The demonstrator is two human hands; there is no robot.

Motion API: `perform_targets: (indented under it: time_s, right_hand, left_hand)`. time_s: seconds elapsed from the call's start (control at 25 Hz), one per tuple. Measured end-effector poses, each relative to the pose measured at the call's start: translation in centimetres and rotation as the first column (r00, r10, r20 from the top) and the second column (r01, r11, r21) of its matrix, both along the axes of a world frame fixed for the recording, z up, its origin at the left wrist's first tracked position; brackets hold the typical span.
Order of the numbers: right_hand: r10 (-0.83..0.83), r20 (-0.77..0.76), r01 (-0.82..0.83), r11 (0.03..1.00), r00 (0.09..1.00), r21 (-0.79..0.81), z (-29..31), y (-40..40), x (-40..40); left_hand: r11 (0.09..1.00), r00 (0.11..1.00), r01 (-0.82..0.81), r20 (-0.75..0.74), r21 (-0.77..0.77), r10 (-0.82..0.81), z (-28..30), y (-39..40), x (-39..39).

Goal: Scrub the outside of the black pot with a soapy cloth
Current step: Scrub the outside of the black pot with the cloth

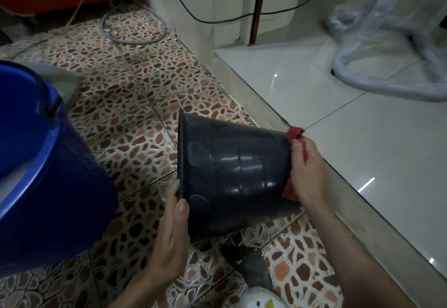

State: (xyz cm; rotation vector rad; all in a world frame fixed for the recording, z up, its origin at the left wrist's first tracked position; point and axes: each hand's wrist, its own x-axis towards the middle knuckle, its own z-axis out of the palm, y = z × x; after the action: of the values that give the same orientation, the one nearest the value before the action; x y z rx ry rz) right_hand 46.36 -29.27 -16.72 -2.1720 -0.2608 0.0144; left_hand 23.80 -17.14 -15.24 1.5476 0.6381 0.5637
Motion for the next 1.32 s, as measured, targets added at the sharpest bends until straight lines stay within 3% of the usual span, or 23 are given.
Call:
perform_targets:
  time_s: [0.08,0.12,0.2,0.28,0.36,0.4,0.52,0.68,0.76,0.84,1.0,1.08,1.16,1.2,1.24,1.32]
  right_hand:
    - [-0.080,-0.031,0.084,0.987,0.996,0.139,0.9,0.1,-0.8]
    - [-0.051,0.020,0.047,0.984,0.998,0.174,1.7,0.5,-2.0]
    - [0.144,0.210,-0.184,0.966,0.967,0.183,2.8,2.3,-5.4]
    - [0.411,0.371,-0.449,0.893,0.832,0.018,3.3,4.5,-8.3]
    - [0.593,0.360,-0.570,0.802,0.721,-0.179,4.0,6.4,-9.2]
    - [0.636,0.298,-0.597,0.772,0.712,-0.219,4.6,7.1,-8.8]
    - [0.652,0.198,-0.577,0.747,0.732,-0.330,5.1,7.9,-6.4]
    - [0.438,0.156,-0.350,0.848,0.885,-0.398,2.9,5.2,-2.7]
    - [0.283,0.100,-0.241,0.921,0.954,-0.306,1.4,2.6,-1.0]
    - [0.097,0.001,-0.097,0.992,0.995,-0.084,0.8,0.6,-0.5]
    - [-0.168,0.005,0.160,0.948,0.986,0.276,4.9,0.4,-2.7]
    - [-0.152,0.015,0.128,0.881,0.988,0.455,7.9,1.8,-2.7]
    - [0.023,-0.149,0.069,0.812,0.989,0.580,9.4,4.2,-3.0]
    - [0.086,-0.173,0.023,0.837,0.981,0.546,9.2,5.3,-3.5]
    - [0.115,-0.089,-0.067,0.906,0.989,0.419,8.6,6.1,-4.4]
    - [0.283,0.222,-0.293,0.956,0.933,0.012,6.4,6.5,-6.1]
  left_hand:
    - [0.989,0.995,-0.097,-0.020,-0.114,0.095,1.5,2.0,1.4]
    - [0.974,0.983,-0.181,-0.066,-0.135,0.173,2.6,3.6,2.8]
    - [0.935,0.963,-0.233,-0.199,-0.268,0.184,5.1,6.2,6.2]
    - [0.896,0.961,-0.219,-0.246,-0.388,0.128,6.9,7.0,8.4]
    - [0.938,0.966,-0.188,-0.227,-0.290,0.123,7.4,5.9,8.7]
    - [0.953,0.970,-0.188,-0.200,-0.239,0.141,7.3,5.2,8.4]
    - [0.965,0.989,-0.145,-0.055,-0.217,0.136,6.1,4.2,6.8]
    - [0.991,0.997,-0.069,0.016,-0.117,0.071,4.6,3.1,5.0]
    - [0.992,0.997,-0.050,0.058,-0.112,0.057,4.0,2.8,4.3]
    - [0.993,0.996,-0.068,0.056,-0.093,0.074,3.8,2.5,4.0]
    - [0.994,0.995,-0.082,0.046,-0.075,0.086,4.1,2.4,4.2]
    - [0.994,0.995,-0.083,0.042,-0.070,0.086,4.0,2.6,4.3]
    - [0.994,0.995,-0.082,0.043,-0.078,0.086,4.0,2.4,4.2]
    - [0.993,0.995,-0.086,0.046,-0.084,0.090,4.0,2.3,4.2]
    - [0.991,0.994,-0.090,0.045,-0.096,0.095,4.0,2.2,4.1]
    - [0.989,0.994,-0.094,0.045,-0.116,0.100,4.1,2.1,4.2]
